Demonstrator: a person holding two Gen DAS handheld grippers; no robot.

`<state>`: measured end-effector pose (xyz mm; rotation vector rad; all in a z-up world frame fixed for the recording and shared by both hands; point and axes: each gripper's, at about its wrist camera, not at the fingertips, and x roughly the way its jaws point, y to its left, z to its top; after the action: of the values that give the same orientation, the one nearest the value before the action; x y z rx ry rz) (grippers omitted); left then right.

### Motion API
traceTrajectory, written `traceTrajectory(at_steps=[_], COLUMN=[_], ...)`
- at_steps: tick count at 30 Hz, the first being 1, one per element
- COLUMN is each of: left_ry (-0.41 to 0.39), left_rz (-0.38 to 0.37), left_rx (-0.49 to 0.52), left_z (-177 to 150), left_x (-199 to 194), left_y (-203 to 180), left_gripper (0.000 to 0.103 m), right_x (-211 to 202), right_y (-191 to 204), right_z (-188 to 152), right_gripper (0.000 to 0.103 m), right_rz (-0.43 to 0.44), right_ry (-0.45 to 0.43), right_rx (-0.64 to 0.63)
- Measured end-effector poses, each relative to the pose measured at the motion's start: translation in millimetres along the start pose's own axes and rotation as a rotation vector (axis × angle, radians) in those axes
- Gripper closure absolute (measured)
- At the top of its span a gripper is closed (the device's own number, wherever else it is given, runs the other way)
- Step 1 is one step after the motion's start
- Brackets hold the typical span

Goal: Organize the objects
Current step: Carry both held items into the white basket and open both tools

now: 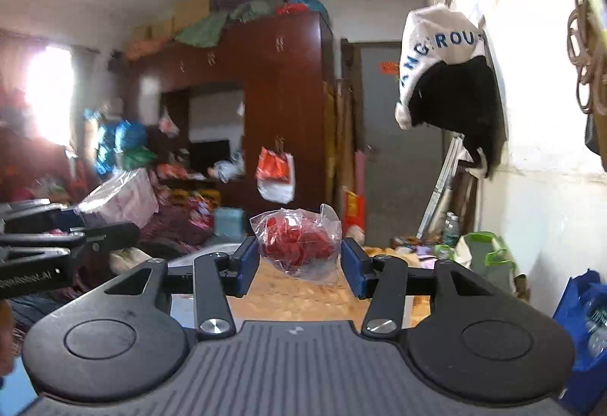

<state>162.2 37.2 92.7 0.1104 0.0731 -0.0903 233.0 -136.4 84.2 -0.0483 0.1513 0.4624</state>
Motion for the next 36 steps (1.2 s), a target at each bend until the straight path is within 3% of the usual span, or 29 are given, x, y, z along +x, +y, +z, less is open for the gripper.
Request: traceTrajectory(at_steps=[4, 9, 10, 11, 12, 15, 18, 20, 25, 27, 29, 36], left_ry=[0.127, 0.2, 0.2, 0.195, 0.185, 0.166, 0.132, 0.117, 0.121, 0.121, 0.152, 0.166], left_rz=[0.003, -0.023, -0.017, 0.01, 0.031, 0.02, 0.02, 0.007, -0.057, -0.056, -0.058, -0.07], left_rx=[-0.047, -0.087, -0.07, -0.054, -0.042, -0.068, -0.073, -0.057, -0.078, -0.1, -0.112, -0.072], left_z=[-2, -18, -20, -24, -26, -26, -32, -47, -101, -122, -135, -152], left_x=[54, 81, 84, 83, 81, 65, 23, -18, -96, -117, -127, -135], left_y=[4, 5, 2, -1, -2, 2, 9, 9, 1, -2, -7, -27], left_gripper=[0.055, 0.052, 0.037, 0.031, 0.027, 0.027, 0.026, 0.017, 0.016, 0.016, 0.016, 0.016], right_x=[35, 33, 29, 24, 18, -5, -29, -44, -58, -58, -57, -61], right_y=[-9, -13, -13, -12, -12, -16, -27, -31, -28, -23, -18, -20], right_z=[-10, -19, -20, -21, -20, -24, -43, -64, -99, -102, -103, -105], right_gripper=[0.052, 0.047, 0.029, 0.004, 0.0, 0.0, 0.0, 0.0, 0.0, 0.0, 0.0, 0.0], right_rz=[-0.023, -0.001, 0.008, 0.014, 0.014, 0.013, 0.014, 0.005, 0.075, 0.082, 0.035, 0.044], right_ry=[0.091, 0.08, 0.068, 0.055, 0.036, 0.003, 0.072, 0.127, 0.252, 0.255, 0.248, 0.233], right_rx=[0.019, 0.039, 0.043, 0.045, 0.041, 0.067, 0.165, 0.188, 0.189, 0.166, 0.136, 0.148])
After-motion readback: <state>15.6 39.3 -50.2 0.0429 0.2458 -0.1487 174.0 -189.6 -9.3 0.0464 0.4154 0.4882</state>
